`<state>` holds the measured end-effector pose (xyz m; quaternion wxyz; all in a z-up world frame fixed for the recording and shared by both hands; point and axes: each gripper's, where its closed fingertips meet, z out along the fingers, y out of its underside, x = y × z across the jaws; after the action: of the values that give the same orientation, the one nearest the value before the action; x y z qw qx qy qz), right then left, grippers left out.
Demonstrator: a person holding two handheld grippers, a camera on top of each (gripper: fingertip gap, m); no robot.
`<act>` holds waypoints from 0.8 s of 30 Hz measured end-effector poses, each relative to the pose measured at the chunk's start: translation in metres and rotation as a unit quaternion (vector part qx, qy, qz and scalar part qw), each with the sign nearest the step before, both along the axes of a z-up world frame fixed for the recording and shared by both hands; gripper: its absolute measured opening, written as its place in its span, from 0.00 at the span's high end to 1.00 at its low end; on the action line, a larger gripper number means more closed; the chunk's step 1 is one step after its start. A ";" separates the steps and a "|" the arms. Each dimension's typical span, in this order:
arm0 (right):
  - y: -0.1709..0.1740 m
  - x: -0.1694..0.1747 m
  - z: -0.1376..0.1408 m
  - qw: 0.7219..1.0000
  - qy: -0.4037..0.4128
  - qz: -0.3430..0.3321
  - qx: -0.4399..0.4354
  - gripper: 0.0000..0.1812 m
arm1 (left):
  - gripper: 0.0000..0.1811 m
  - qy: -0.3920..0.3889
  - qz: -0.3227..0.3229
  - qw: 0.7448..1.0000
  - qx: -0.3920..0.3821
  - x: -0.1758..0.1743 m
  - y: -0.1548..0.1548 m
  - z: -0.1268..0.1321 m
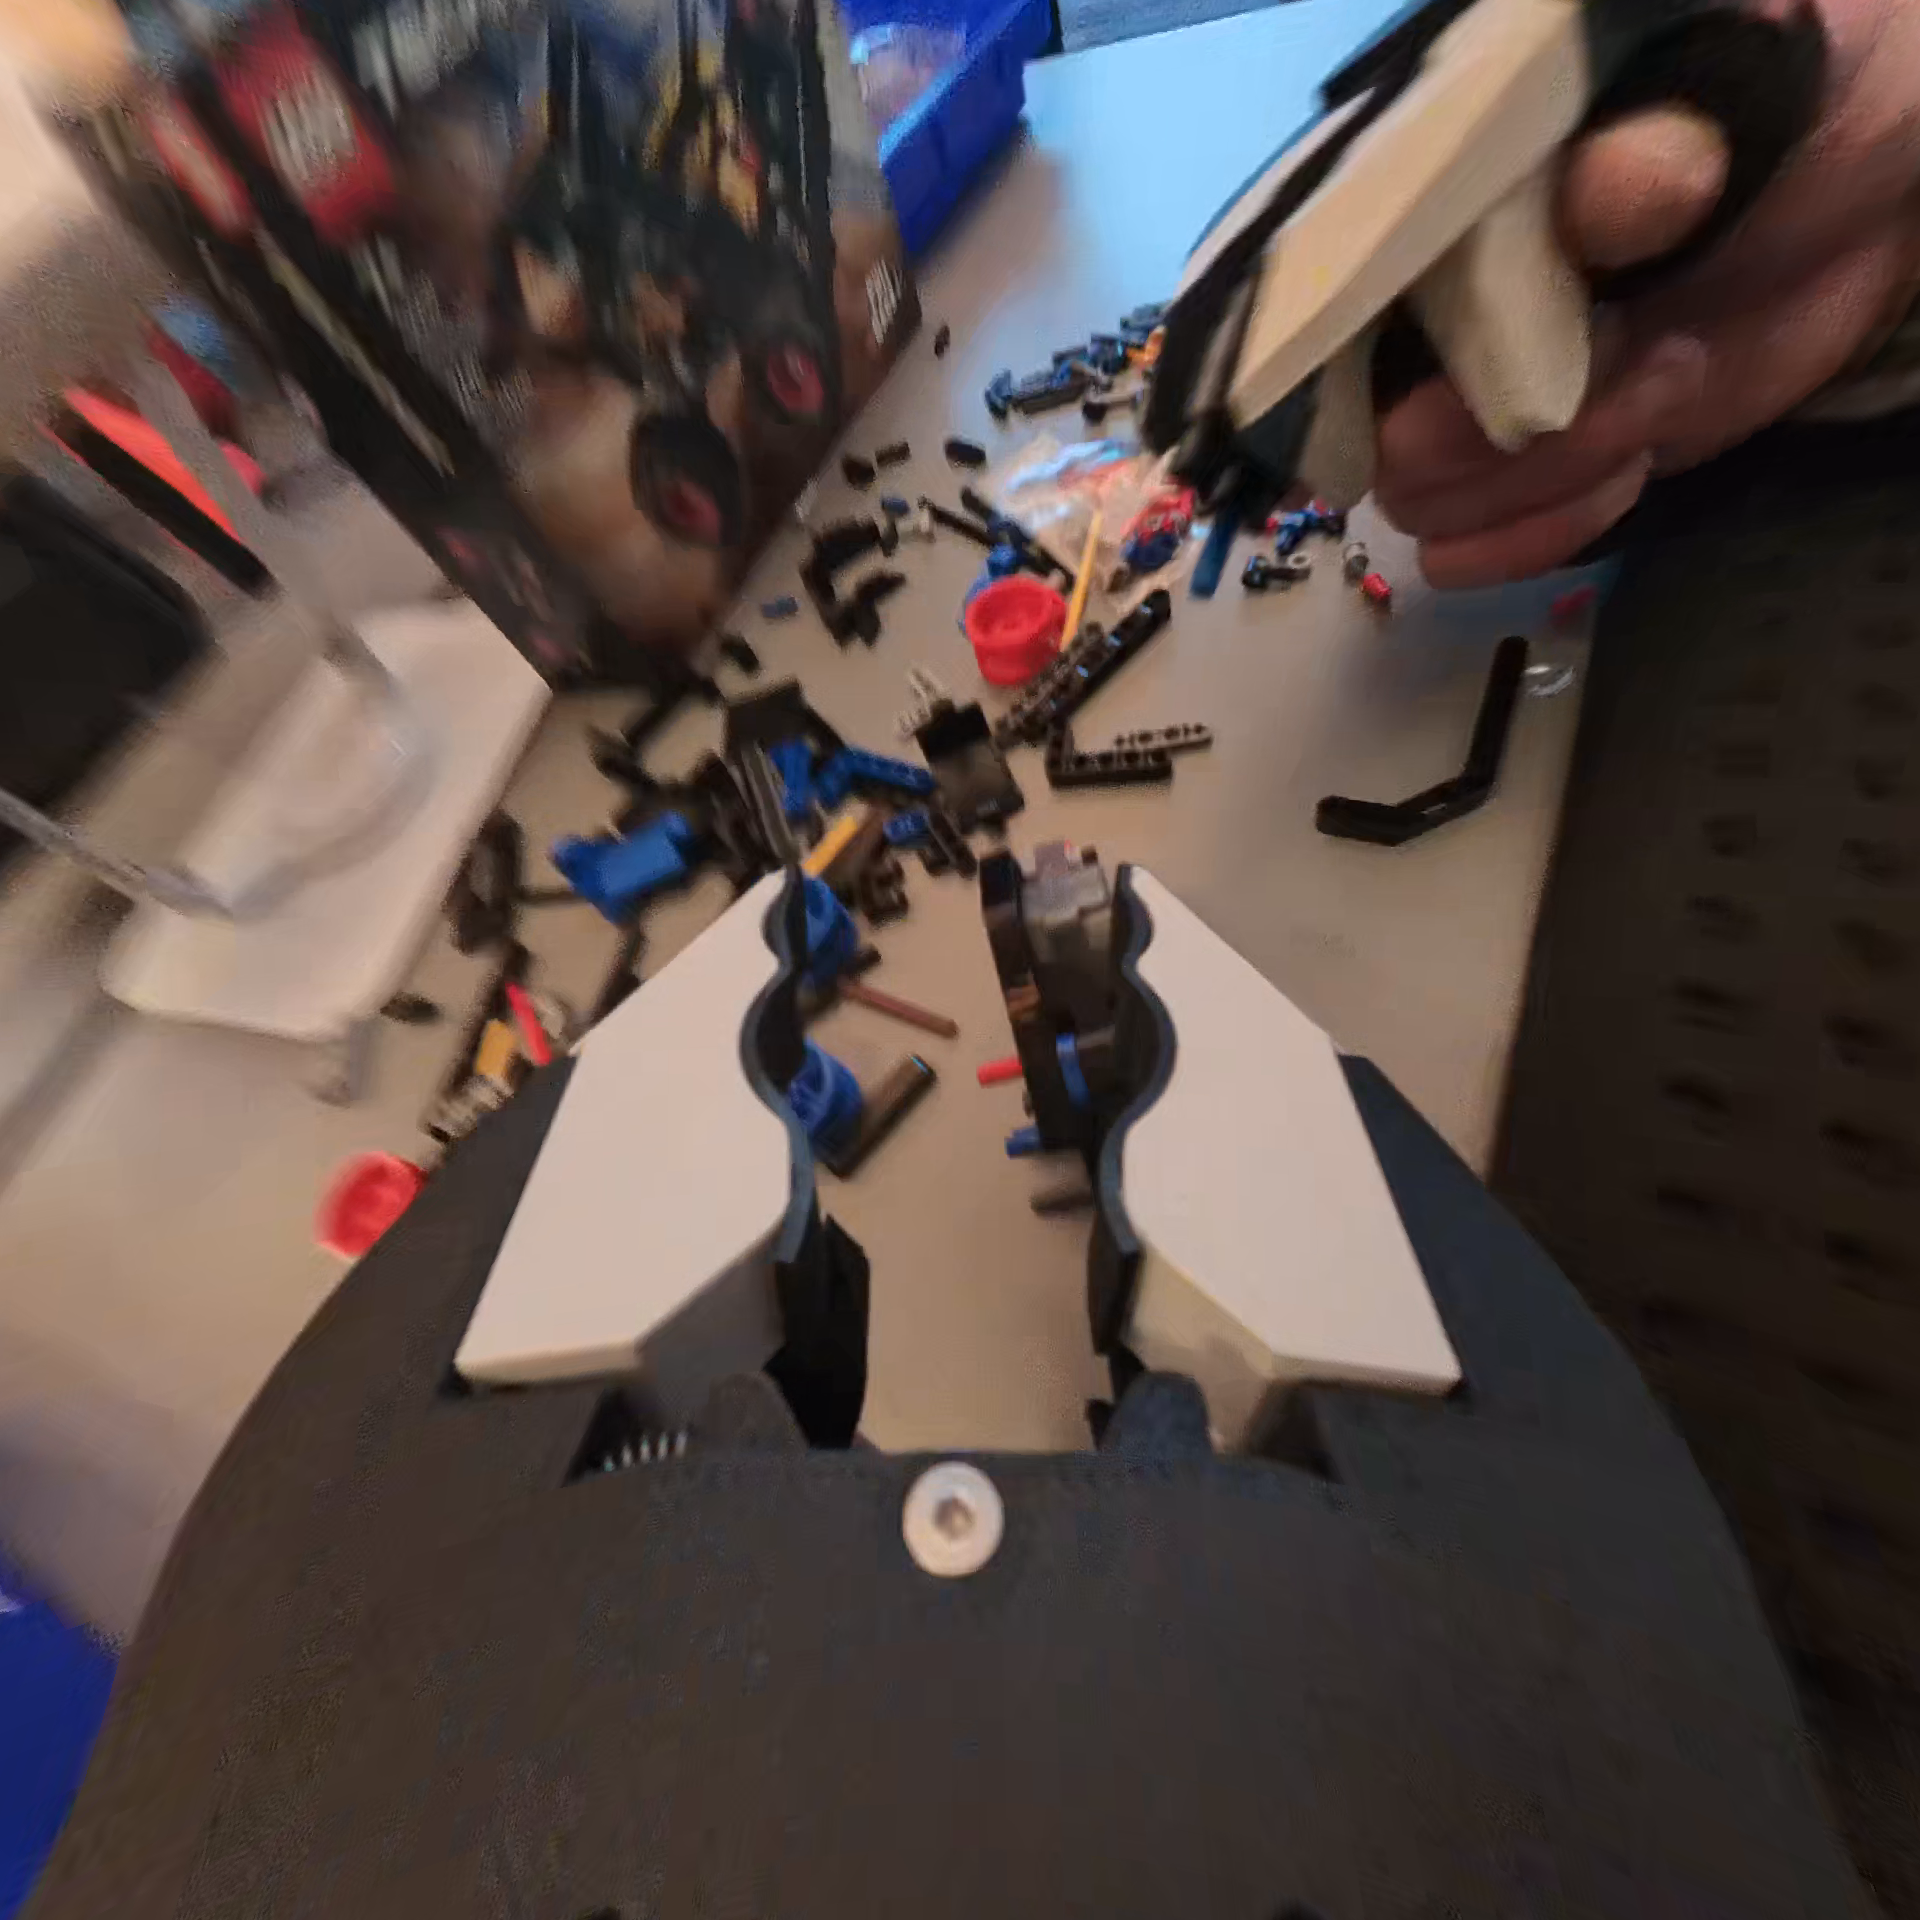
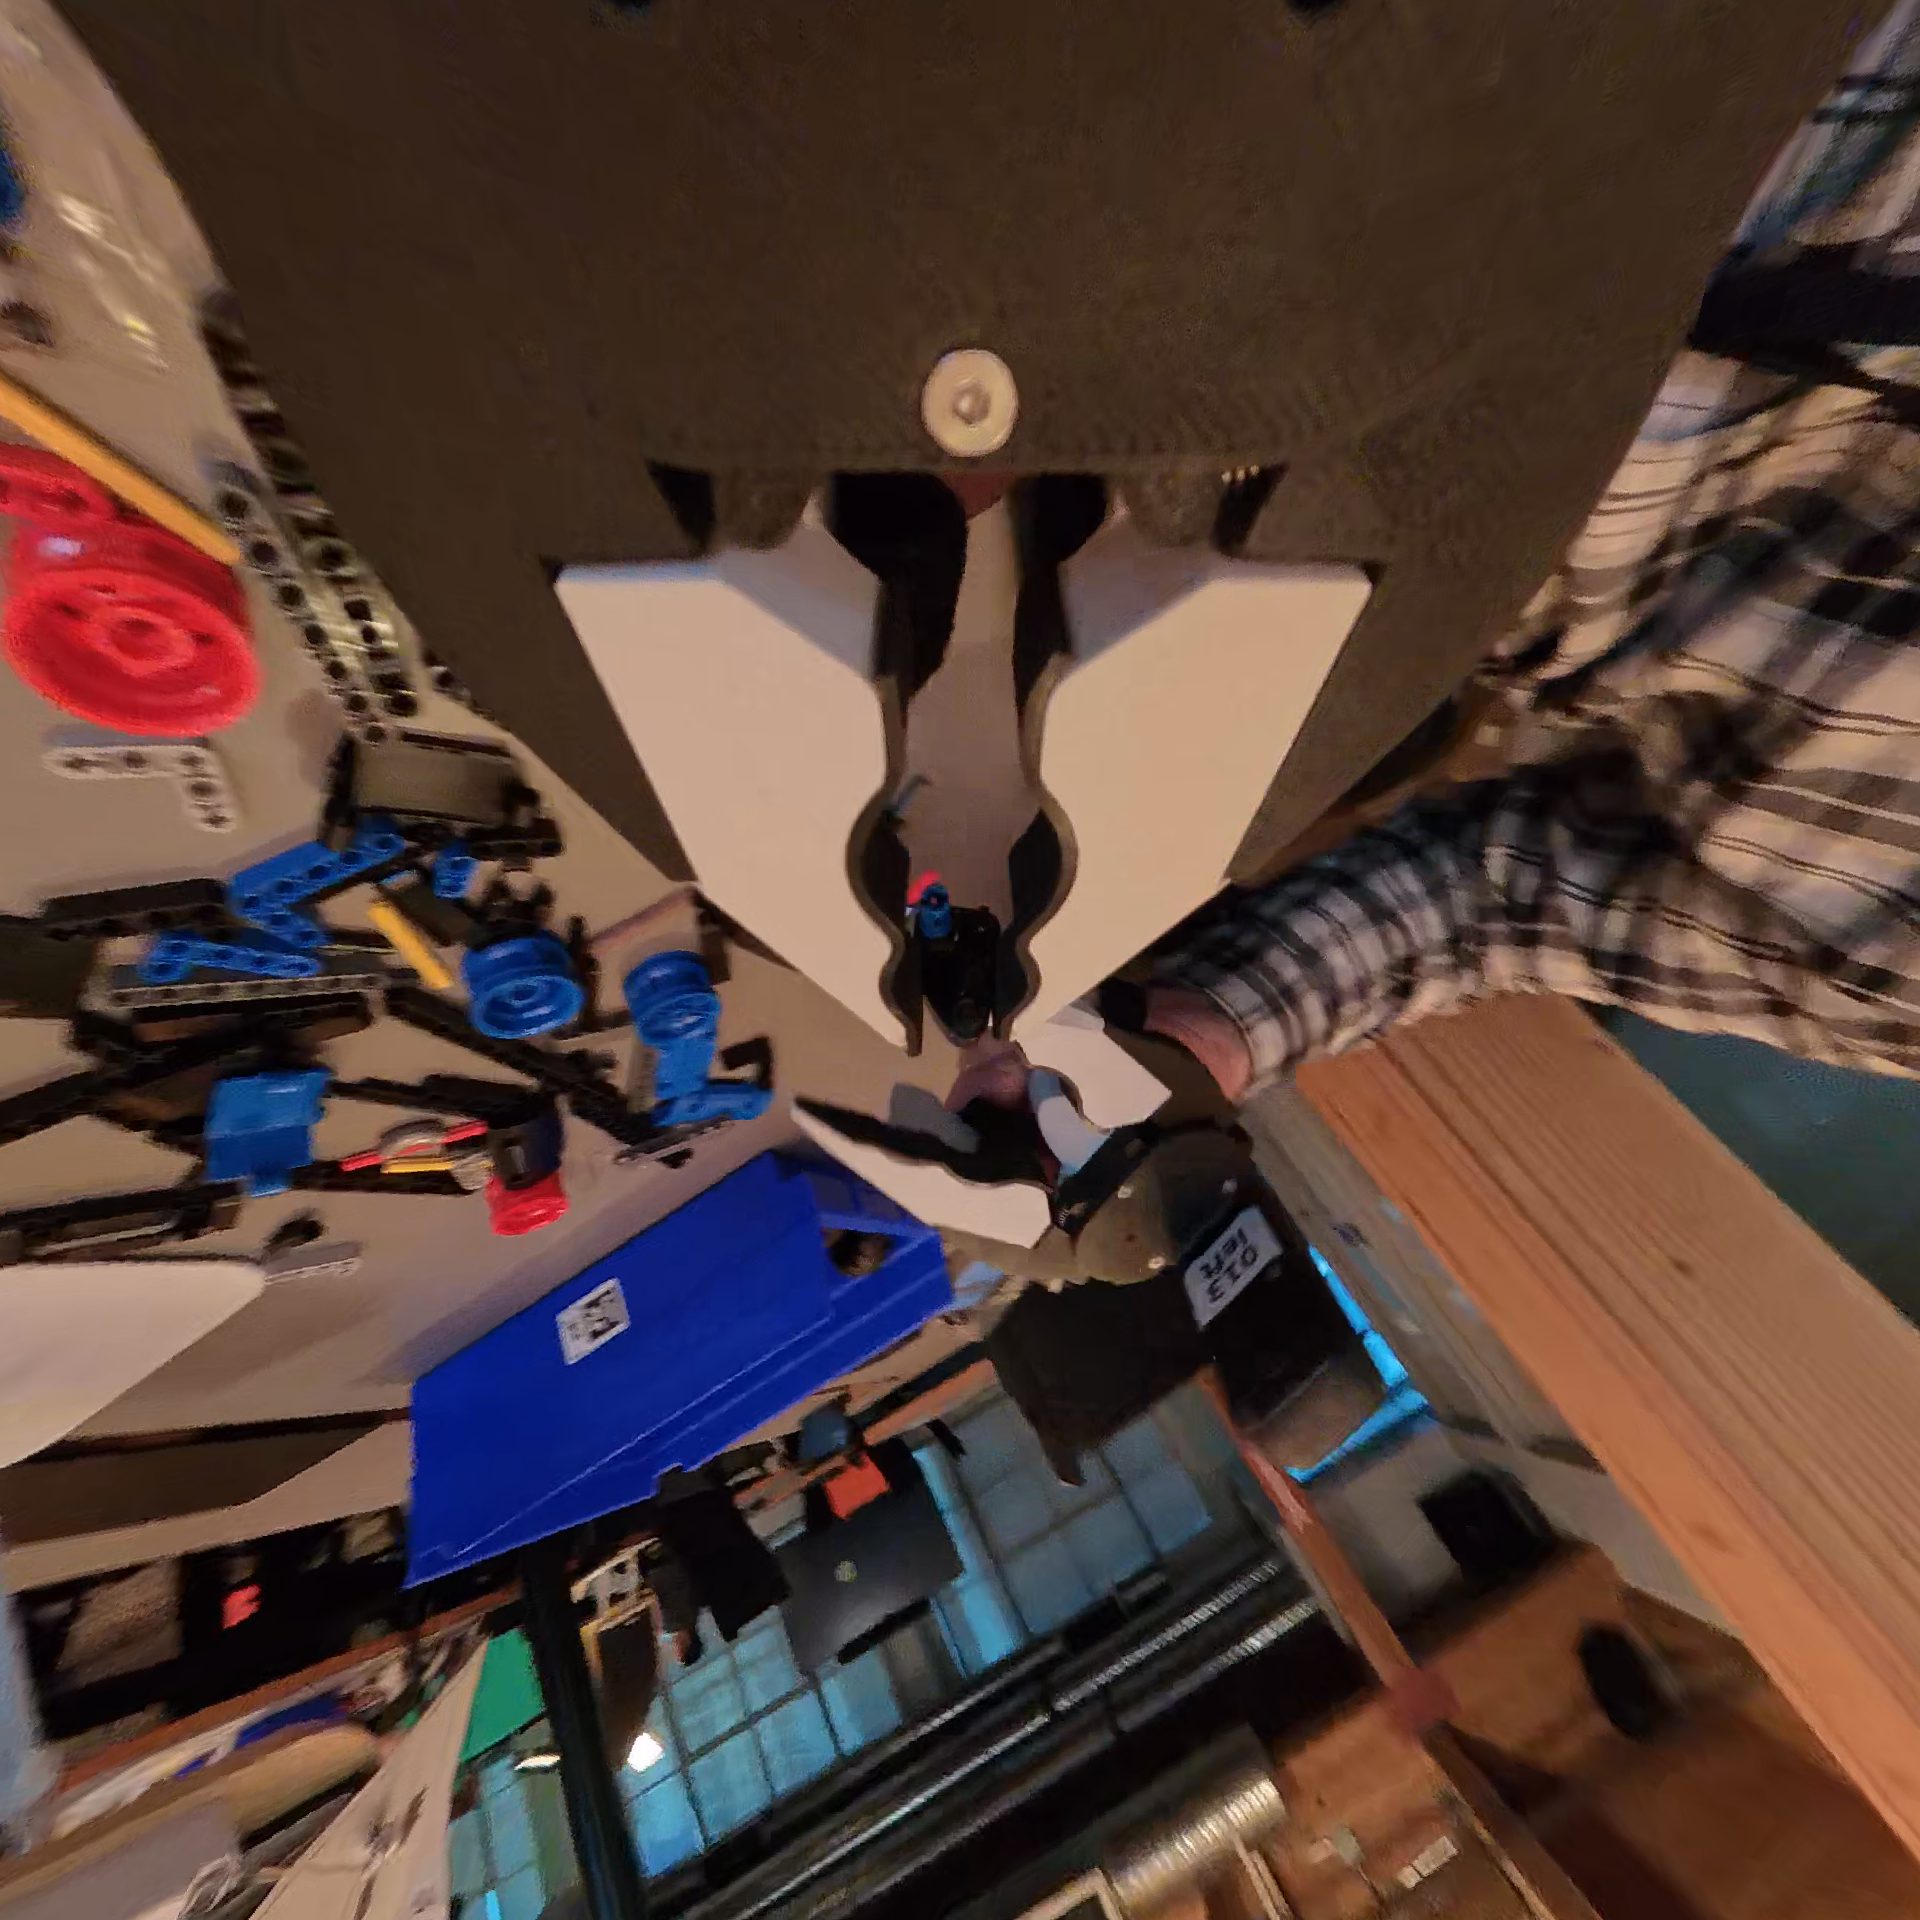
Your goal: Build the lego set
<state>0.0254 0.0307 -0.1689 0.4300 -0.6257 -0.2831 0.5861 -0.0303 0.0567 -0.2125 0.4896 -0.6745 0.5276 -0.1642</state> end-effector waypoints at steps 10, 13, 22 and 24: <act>-0.011 -0.022 0.008 0.996 0.036 0.047 -0.062 0.94 | 0.87 0.072 -0.030 0.951 0.300 0.053 -0.021 0.033; -0.010 -0.024 0.008 0.996 0.038 0.046 -0.066 0.94 | 0.88 0.052 -0.028 0.955 0.289 0.051 -0.021 0.033; -0.009 -0.011 0.019 1.000 0.026 0.013 0.003 0.86 | 0.88 -0.006 -0.019 0.959 0.282 0.040 -0.015 0.053; -0.013 -0.012 0.024 0.998 0.052 0.031 -0.011 0.86 | 0.88 -0.017 -0.036 0.957 0.286 0.044 -0.019 0.056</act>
<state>0.0136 0.0179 -0.1453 0.4190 -0.5900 -0.2731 0.6339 0.0139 0.0373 -0.1567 0.6650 -0.4839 0.5677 -0.0352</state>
